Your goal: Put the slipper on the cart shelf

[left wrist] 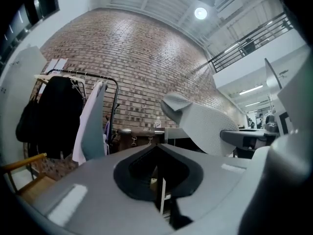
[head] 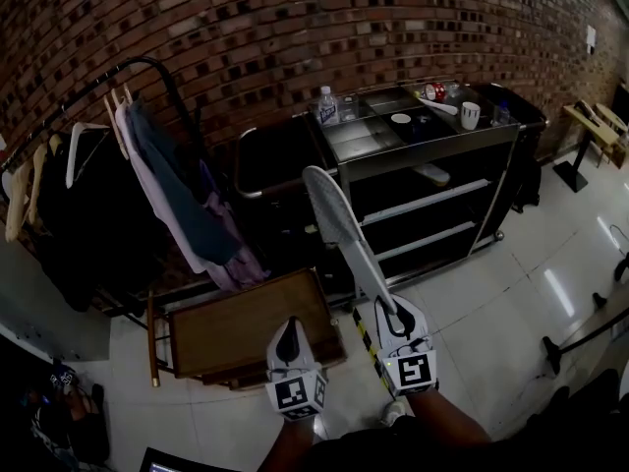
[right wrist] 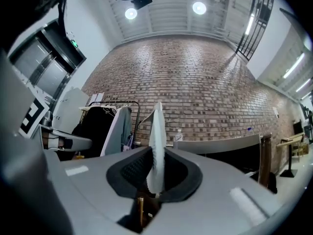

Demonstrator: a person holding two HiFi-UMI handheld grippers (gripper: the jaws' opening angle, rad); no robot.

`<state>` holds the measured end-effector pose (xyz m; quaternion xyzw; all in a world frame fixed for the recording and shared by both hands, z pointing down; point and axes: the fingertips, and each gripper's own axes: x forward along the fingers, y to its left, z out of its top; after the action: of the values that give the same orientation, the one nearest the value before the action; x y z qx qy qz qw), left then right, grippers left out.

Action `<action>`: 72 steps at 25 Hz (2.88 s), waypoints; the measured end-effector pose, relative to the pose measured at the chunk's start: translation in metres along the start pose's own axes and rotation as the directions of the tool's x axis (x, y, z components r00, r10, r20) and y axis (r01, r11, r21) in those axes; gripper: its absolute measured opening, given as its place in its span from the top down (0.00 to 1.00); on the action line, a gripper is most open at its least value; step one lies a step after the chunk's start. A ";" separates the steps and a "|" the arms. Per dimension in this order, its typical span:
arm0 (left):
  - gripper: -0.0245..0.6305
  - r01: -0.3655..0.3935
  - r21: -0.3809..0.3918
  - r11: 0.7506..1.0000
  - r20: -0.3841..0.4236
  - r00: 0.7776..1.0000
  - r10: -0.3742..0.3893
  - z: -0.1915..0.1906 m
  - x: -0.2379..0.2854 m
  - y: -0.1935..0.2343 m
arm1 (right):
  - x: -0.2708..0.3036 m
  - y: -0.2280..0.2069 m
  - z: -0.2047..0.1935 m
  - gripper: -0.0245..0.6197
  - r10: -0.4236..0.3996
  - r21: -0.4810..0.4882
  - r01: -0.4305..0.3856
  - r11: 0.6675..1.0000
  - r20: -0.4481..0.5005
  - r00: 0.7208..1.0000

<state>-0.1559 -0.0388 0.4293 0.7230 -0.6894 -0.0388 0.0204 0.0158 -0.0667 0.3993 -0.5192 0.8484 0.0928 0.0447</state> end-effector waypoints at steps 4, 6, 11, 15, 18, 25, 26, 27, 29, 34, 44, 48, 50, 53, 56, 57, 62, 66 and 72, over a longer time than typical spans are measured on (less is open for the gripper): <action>0.94 -0.035 0.030 0.999 0.000 0.999 0.035 -0.006 0.008 -0.021 | -0.003 -0.017 -0.007 0.89 0.025 0.006 -0.025 1.000 0.000 1.000; 0.94 -0.054 0.040 0.998 -0.003 0.999 0.054 -0.009 0.011 -0.031 | -0.006 -0.026 -0.010 0.89 0.036 0.002 -0.036 0.999 -0.004 0.999; 0.94 -0.064 0.058 0.996 0.008 0.998 0.064 -0.010 0.023 -0.061 | -0.015 -0.057 -0.025 0.89 0.037 -0.002 -0.037 0.999 -0.022 0.999; 0.94 -0.041 0.050 0.998 -0.002 0.999 0.041 -0.019 0.036 -0.086 | -0.025 -0.086 -0.050 0.89 0.015 0.018 -0.014 1.000 -0.069 0.998; 0.94 -0.023 0.046 0.999 -0.020 1.000 0.024 -0.030 0.044 -0.098 | -0.029 -0.103 -0.071 0.89 -0.009 0.028 0.012 1.000 -0.125 0.992; 0.94 0.030 0.000 1.000 -0.045 0.999 -0.030 -0.061 0.085 -0.127 | -0.030 -0.145 -0.138 0.89 -0.051 0.043 0.066 0.997 -0.284 0.957; 0.94 0.035 -0.001 0.999 -0.051 0.998 -0.035 -0.067 0.094 -0.131 | -0.026 -0.152 -0.147 0.89 -0.055 0.042 0.072 0.997 -0.307 0.950; 0.94 0.038 -0.003 0.999 -0.058 0.998 -0.038 -0.073 0.105 -0.134 | -0.022 -0.160 -0.154 0.89 -0.059 0.036 0.075 0.997 -0.329 0.943; 0.94 0.039 -0.008 0.999 -0.071 0.997 -0.040 -0.081 0.128 -0.140 | -0.008 -0.176 -0.167 0.89 -0.062 0.037 0.080 0.996 -0.360 0.931; 0.94 0.067 -0.007 0.998 -0.082 0.994 -0.067 -0.090 0.185 -0.156 | 0.038 -0.211 -0.194 0.89 -0.059 0.036 0.080 0.996 -0.405 0.912; 0.94 0.000 0.039 0.999 -0.177 0.984 0.007 -0.130 0.283 -0.142 | 0.172 -0.245 -0.244 0.89 0.009 0.122 0.051 0.991 -0.451 0.892; 0.94 -0.002 0.056 0.998 -0.209 0.978 0.014 -0.142 0.313 -0.139 | 0.224 -0.256 -0.259 0.89 0.009 0.191 0.092 0.977 -0.469 0.883; 0.94 -0.006 0.053 0.999 -0.227 0.974 0.018 -0.146 0.324 -0.138 | 0.242 -0.258 -0.270 0.89 -0.002 0.233 0.131 0.964 -0.484 0.875; 0.94 -0.010 0.053 0.999 -0.233 0.972 0.023 -0.149 0.345 -0.139 | 0.265 -0.259 -0.284 0.89 0.003 0.294 0.166 0.941 -0.499 0.867; 0.94 -0.009 0.051 0.999 -0.227 0.974 0.021 -0.146 0.360 -0.139 | 0.281 -0.259 -0.292 0.89 0.011 0.333 0.178 0.926 -0.495 0.869; 0.94 -0.009 0.052 0.999 -0.224 0.974 0.021 -0.146 0.363 -0.139 | 0.286 -0.259 -0.295 0.89 0.009 0.341 0.184 0.922 -0.495 0.869; 0.94 -0.007 0.041 0.999 -0.247 0.969 0.017 -0.148 0.373 -0.138 | 0.304 -0.262 -0.317 0.89 -0.011 0.331 0.210 0.920 -0.513 0.858; 0.94 0.000 0.048 0.999 -0.250 0.968 0.011 -0.152 0.378 -0.137 | 0.315 -0.268 -0.327 0.87 -0.038 0.295 0.218 0.931 -0.514 0.857; 0.94 -0.021 0.013 1.000 -0.266 0.964 0.024 -0.159 0.376 -0.133 | 0.318 -0.274 -0.333 0.83 -0.118 0.171 0.242 0.955 -0.530 0.840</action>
<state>0.0070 -0.4121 0.5666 0.7139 -0.6888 0.0623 0.1098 0.1209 -0.5339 0.6401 -0.5940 0.7815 -0.1530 -0.1144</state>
